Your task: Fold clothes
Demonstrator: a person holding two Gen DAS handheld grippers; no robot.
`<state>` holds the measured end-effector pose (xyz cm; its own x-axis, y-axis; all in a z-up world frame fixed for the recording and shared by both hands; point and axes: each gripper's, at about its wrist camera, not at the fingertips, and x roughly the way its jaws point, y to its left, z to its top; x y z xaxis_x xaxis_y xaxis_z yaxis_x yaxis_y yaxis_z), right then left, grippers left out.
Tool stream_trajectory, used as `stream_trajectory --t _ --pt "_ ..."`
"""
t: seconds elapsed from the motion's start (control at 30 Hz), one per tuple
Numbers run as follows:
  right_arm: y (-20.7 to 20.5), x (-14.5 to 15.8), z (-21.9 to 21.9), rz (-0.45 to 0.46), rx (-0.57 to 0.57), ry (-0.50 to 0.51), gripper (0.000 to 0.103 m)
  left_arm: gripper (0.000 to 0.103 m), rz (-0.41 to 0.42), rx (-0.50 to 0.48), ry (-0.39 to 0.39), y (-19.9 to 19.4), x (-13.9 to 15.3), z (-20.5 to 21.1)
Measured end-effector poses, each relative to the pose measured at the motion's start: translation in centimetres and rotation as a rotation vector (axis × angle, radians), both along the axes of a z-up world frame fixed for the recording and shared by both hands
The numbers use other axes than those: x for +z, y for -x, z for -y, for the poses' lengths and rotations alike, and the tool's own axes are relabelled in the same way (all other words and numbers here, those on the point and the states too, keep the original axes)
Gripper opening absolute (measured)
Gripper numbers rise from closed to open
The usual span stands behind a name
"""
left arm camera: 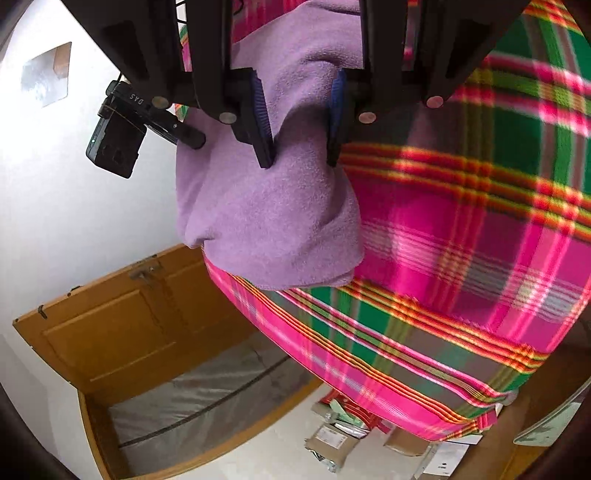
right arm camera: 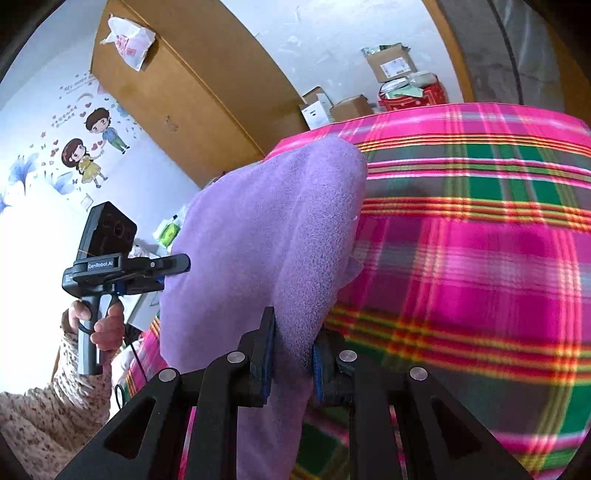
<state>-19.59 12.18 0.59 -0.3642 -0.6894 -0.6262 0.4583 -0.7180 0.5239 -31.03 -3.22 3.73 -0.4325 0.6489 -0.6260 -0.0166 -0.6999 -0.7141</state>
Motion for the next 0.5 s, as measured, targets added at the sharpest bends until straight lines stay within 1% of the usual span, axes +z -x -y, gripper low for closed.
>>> stream_trajectory --t 0.27,0.33,0.4,0.43,0.5 --pt "3.8 -1.0 2.5 0.026 -0.003 0.029 0.017 0.028 0.002 0.047 0.026 4.4 -0.3 2.3" --pt "4.7 -1.2 3.1 0.029 -0.002 0.038 0.017 0.026 -0.001 0.058 0.026 4.7 -0.2 3.0" --pt "5.4 -1.4 3.5 0.036 -0.007 0.054 0.017 0.026 -0.003 0.07 0.028 5.7 -0.3 3.4" --pt "5.7 -1.5 3.6 0.04 -0.009 0.06 0.017 0.026 -0.002 0.07 0.03 5.5 -0.5 4.4" --pt "6.4 -1.7 4.0 0.047 -0.014 0.069 0.017 0.026 -0.003 0.075 0.044 5.9 -0.4 5.0"
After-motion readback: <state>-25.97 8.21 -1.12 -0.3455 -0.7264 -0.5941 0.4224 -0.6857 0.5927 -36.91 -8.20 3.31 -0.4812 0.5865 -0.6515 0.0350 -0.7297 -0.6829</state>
